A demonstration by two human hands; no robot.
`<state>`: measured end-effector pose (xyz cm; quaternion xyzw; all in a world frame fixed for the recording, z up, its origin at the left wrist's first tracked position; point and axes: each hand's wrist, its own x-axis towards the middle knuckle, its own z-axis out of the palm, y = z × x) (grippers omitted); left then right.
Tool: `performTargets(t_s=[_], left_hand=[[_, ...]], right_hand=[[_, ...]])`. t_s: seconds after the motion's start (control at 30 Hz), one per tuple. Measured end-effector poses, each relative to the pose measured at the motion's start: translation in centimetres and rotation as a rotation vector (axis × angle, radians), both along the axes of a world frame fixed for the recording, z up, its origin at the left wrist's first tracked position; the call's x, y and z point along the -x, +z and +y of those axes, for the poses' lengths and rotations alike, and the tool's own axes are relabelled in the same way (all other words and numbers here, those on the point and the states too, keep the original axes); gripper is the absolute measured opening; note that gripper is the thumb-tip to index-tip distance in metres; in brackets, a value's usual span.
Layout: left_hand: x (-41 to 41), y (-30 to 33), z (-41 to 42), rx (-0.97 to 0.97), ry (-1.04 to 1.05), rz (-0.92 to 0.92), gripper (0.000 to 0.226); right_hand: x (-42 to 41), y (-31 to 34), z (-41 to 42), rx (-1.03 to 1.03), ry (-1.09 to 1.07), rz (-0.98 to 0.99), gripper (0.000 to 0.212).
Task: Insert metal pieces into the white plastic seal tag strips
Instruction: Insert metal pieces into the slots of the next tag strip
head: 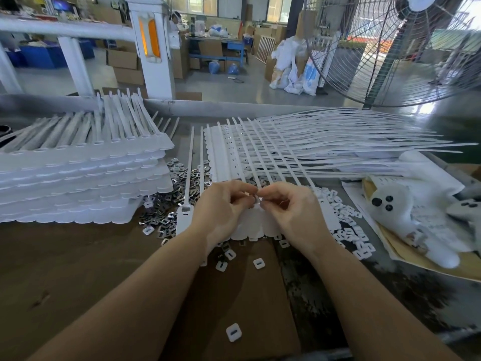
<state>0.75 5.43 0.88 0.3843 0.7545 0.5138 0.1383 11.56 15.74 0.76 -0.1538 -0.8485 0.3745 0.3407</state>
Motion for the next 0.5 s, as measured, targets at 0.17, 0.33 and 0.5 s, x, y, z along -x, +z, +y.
performTargets(t_s=[0.17, 0.33, 0.5], left_hand=[[0.03, -0.18, -0.09, -0.027, 0.008, 0.004, 0.016], [0.15, -0.45, -0.04, 0.031, 0.001, 0.055, 0.012], [0.21, -0.21, -0.17, 0.116, -0.036, 0.145, 0.012]], right_hand=[[-0.14, -0.02, 0.17, -0.024, -0.043, -0.018, 0.021], [-0.43, 0.06, 0.41, -0.045, -0.105, -0.026, 0.014], [-0.75, 0.29, 0.64, -0.041, -0.160, -0.044, 0.013]])
